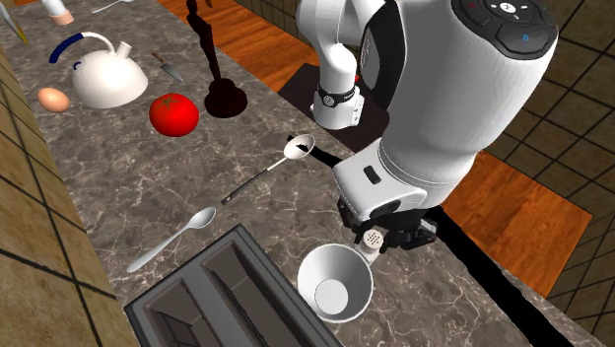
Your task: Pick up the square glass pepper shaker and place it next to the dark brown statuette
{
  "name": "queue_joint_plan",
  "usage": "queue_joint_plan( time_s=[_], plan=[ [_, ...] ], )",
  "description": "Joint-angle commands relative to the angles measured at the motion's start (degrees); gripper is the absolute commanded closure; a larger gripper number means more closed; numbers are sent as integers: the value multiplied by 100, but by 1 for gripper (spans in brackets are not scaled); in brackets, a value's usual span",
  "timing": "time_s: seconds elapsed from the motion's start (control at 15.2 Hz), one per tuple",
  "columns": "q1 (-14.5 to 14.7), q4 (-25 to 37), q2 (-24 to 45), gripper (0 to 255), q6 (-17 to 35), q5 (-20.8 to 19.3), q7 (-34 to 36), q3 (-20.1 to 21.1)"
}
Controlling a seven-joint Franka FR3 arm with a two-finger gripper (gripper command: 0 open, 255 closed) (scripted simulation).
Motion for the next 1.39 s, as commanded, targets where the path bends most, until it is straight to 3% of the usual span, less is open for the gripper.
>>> queue_joint_plan(
  time_s=[0.0,1.32],
  plan=[
    [-2,91,-58,255,-146,33,-27,4],
    [-8,1334,-321,255,-1626,191,-209,18]
  ],
)
